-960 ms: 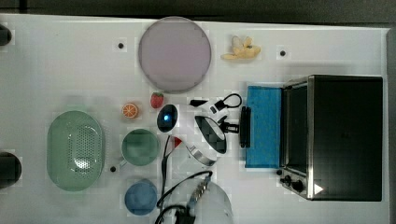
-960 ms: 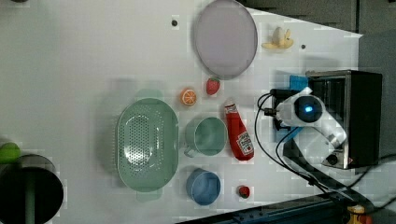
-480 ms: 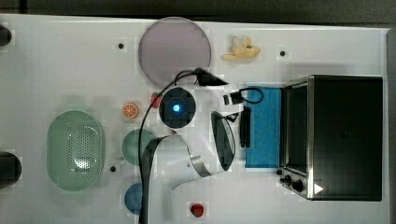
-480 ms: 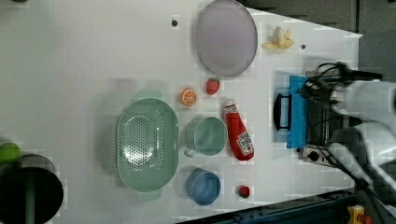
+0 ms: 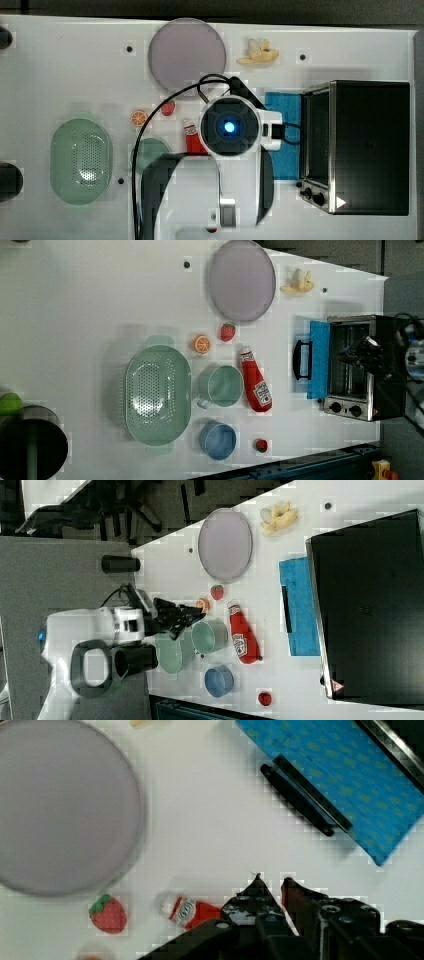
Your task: Flap open oven.
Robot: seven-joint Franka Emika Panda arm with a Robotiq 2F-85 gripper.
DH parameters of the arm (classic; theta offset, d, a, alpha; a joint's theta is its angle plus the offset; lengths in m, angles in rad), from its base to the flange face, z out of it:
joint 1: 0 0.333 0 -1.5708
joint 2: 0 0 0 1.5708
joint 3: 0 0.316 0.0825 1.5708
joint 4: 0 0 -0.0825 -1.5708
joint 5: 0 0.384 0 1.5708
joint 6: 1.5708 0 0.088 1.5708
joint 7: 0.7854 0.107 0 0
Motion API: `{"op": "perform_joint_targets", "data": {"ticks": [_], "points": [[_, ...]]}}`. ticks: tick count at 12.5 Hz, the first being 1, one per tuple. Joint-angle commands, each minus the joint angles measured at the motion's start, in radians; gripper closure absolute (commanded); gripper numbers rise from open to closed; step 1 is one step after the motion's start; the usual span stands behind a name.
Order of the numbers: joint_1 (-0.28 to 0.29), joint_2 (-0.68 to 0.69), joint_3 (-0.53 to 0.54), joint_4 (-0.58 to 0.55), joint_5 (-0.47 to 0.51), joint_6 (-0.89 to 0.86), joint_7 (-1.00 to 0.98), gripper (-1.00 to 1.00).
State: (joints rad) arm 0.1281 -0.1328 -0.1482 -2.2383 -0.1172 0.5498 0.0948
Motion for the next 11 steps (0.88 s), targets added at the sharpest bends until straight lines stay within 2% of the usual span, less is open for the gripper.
{"op": "perform_joint_targets", "data": {"ticks": [1, 4, 6, 11], "points": [[0.006, -0.097, -0.009, 0.104, 0.044, -0.151, 0.046, 0.65], [0.005, -0.111, -0.015, 0.231, 0.046, -0.381, 0.047, 0.65], [0.005, -0.103, -0.024, 0.298, 0.047, -0.475, 0.047, 0.65], [0.006, -0.104, -0.019, 0.317, 0.052, -0.483, 0.042, 0.65]]}}
